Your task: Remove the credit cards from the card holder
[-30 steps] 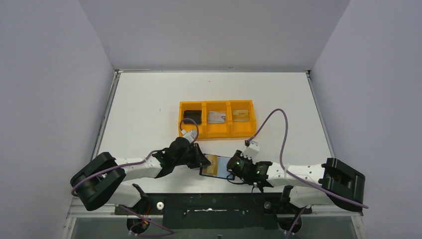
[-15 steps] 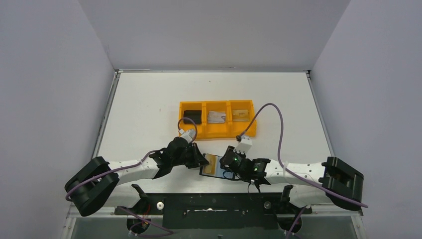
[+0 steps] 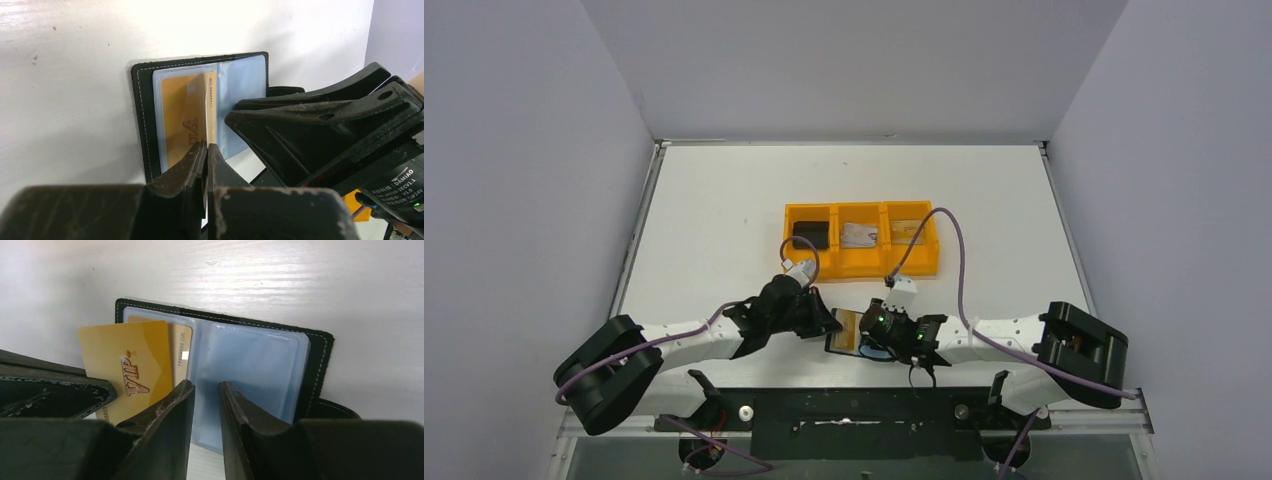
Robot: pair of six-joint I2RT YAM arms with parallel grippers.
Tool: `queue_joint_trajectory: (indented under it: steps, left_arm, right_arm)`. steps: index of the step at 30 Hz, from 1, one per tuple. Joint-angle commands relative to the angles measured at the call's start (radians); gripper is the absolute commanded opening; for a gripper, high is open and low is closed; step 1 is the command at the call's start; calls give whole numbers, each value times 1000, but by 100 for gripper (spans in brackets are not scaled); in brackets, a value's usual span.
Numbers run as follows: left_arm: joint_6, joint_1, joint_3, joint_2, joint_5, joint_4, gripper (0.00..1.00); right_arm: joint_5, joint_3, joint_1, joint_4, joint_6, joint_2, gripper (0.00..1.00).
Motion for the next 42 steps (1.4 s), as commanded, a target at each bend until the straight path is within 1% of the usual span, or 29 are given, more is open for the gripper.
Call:
queue_joint_trajectory:
  steps: [1, 4, 12, 17, 23, 25, 27, 29, 33, 37, 42]
  left_arm:
    - [20, 8, 10, -19, -15, 10, 0]
    - [23, 8, 16, -8, -13, 9, 0]
    - [27, 8, 21, -16, -5, 3, 0]
    - [32, 8, 23, -48, -6, -1, 0]
    - [34, 10, 16, -98, -24, 13, 0]
    - [40, 11, 23, -115, -25, -3, 0]
    - [43, 12, 24, -139, -35, -15, 0]
    - [45, 13, 18, -174, -48, -22, 0]
    - [43, 19, 5, -227, -76, -33, 0]
    - [52, 25, 5, -257, -83, -58, 0]
    - [61, 28, 4, -277, -80, -64, 0]
  right_arm:
    - [69, -12, 1, -106, 35, -55, 28]
    - [79, -14, 1, -128, 25, -69, 28]
    - [139, 31, 3, -253, 59, -52, 28]
    - [180, 29, 27, -219, 47, -117, 27]
    - [174, -70, 28, -82, 21, -258, 30]
    - [174, -113, 27, -35, 17, -308, 33]
    - [175, -154, 26, 8, 15, -355, 40]
    - [178, -185, 25, 32, 15, -400, 45]
    - [195, -226, 24, 19, 40, -467, 54]
    - [202, -249, 22, 12, 60, -499, 57]
    - [200, -239, 22, 19, 54, -486, 64]
